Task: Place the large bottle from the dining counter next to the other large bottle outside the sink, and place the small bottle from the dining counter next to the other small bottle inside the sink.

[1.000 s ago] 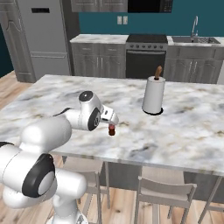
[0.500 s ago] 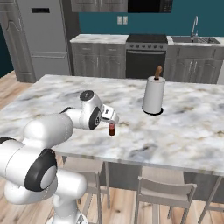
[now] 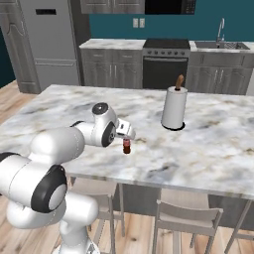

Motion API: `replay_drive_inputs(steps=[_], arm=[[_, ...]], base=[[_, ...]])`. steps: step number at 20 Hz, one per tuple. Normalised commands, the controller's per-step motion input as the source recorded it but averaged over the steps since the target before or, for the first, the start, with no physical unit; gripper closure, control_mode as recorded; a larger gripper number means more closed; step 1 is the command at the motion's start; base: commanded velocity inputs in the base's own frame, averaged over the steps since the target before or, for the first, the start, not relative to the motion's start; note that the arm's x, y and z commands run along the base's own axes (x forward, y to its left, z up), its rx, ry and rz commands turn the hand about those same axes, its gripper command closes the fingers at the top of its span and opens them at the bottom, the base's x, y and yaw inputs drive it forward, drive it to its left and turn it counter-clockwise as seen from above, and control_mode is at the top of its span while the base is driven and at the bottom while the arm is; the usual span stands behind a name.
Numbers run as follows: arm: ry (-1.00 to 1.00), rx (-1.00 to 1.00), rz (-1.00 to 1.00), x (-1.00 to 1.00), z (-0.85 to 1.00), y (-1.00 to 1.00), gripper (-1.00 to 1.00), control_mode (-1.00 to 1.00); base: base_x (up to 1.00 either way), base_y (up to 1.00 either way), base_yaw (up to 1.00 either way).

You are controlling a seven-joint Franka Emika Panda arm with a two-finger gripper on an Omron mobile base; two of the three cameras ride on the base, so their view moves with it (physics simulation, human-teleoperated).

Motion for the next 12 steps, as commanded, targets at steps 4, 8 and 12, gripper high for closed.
replay_drive_inputs(steps=[4, 8, 12], arm=[[0.0, 0.0, 0.02, 0.09, -0.01, 0.0, -1.0, -1.0], [0.0, 0.0, 0.0, 0.05, -0.02, 0.0, -1.0, -1.0], [0.0, 0.0, 0.0, 0.01, -0.05, 0.0, -1.0, -1.0]], base=[[0.0, 0.0, 0.0], [0.0, 0.0, 0.0], [0.0, 0.0, 0.0]])
